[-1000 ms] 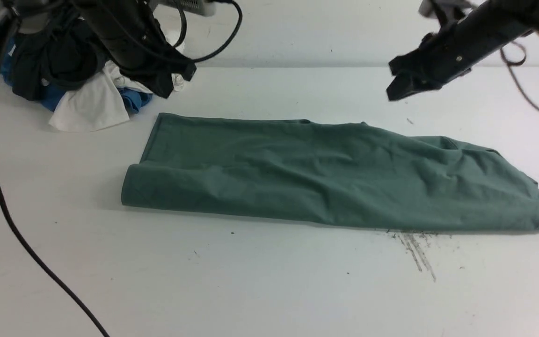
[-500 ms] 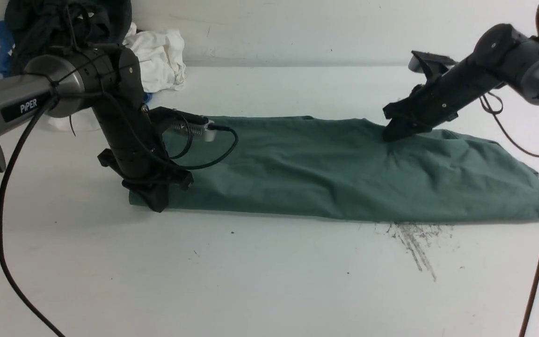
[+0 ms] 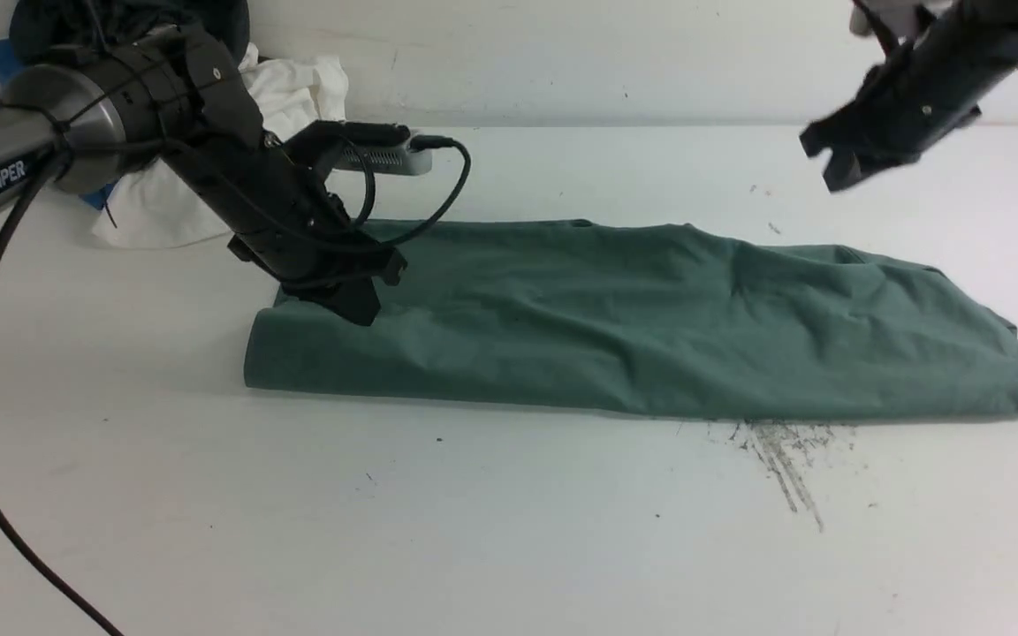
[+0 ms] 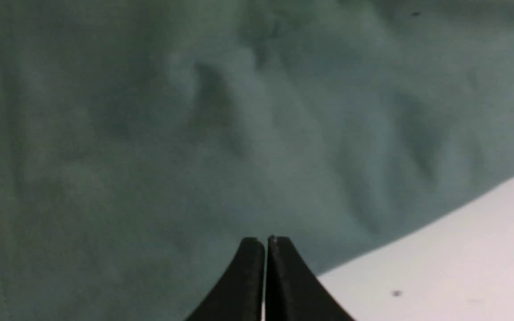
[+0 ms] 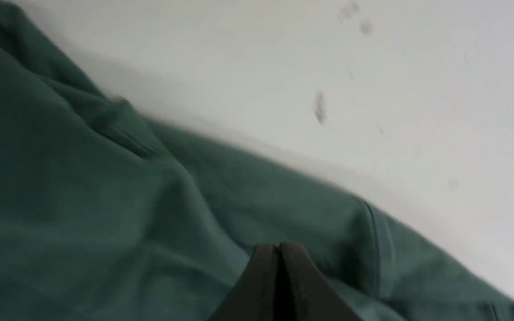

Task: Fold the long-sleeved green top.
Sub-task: Use the right arm to clamp the right edge of the fabric

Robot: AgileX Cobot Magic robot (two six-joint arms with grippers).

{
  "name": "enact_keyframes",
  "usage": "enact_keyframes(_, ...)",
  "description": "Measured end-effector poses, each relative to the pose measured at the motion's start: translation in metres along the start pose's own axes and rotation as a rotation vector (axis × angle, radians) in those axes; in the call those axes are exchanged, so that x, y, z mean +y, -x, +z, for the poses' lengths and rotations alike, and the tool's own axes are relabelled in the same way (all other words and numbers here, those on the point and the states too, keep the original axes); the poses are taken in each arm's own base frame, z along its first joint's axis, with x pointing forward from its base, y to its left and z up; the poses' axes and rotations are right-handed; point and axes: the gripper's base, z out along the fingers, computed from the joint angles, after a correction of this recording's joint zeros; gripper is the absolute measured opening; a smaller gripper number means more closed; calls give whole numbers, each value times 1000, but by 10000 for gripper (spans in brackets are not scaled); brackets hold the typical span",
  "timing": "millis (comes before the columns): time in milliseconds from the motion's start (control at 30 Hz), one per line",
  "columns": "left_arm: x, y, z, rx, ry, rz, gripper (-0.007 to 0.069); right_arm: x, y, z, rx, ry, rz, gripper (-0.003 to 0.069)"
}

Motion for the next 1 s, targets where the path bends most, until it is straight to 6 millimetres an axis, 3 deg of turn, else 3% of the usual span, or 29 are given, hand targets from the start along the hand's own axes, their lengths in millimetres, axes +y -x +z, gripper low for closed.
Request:
enact_keyframes(67, 8, -5, 20, 52, 14, -10, -7, -16, -16, 12, 76, -41, 72, -10)
enact_keyframes(167, 15, -11, 42, 111, 8, -49, -7, -36, -30, 10, 110, -67, 145, -4)
enact_keyframes(233, 15, -12, 42, 122, 3, -62, -7, -47, -35, -4, 100, -69, 186, 15)
enact_keyframes(333, 10, -11, 28, 114, -6, -46, -7, -64, -40, -39, 41, -65, 255, 95)
enact_keyframes(367, 9, -11, 25, 112, -7, -42, -7, -66, -41, -42, 37, -64, 263, 102)
enact_keyframes(433, -2, -6, -8, 49, 3, 3, -7, -81, -51, -56, 19, -64, 314, 211)
enact_keyframes(467, -4, -5, -12, 41, 5, 7, -7, -81, -51, -56, 20, -64, 315, 221)
enact_keyframes(500, -15, -1, -49, -36, 26, 45, -7, -91, -62, -54, 40, -53, 350, 311)
enact_keyframes(533, -21, -1, -66, -68, 38, 63, -7, -92, -66, -52, 52, -47, 358, 353)
enact_keyframes(567, -28, -2, -87, -102, 52, 85, -7, -95, -74, -46, 78, -36, 371, 404)
enact_keyframes(600, -29, -2, -91, -108, 53, 88, -7, -95, -75, -45, 84, -34, 372, 414)
enact_keyframes(633, -40, -7, -120, -140, 67, 119, -7, -96, -87, -33, 135, -18, 384, 479)
enact_keyframes(667, -42, -9, -127, -146, 70, 125, -7, -96, -89, -30, 143, -15, 385, 497)
enact_keyframes(700, -52, -16, -150, -164, 76, 148, -7, -94, -102, -14, 193, 4, 395, 563)
enact_keyframes(733, -53, -17, -153, -166, 77, 151, -7, -94, -102, -14, 192, 3, 395, 569)
enact_keyframes(800, -66, -29, -183, -208, 83, 173, -7, -92, -113, 9, 224, 20, 412, 617)
enact_keyframes(833, -69, -33, -189, -215, 84, 177, -7, -92, -115, 14, 231, 23, 415, 622)
enact_keyframes(1000, -89, -68, -229, -286, 107, 204, -7, -93, -124, 37, 273, 35, 445, 583)
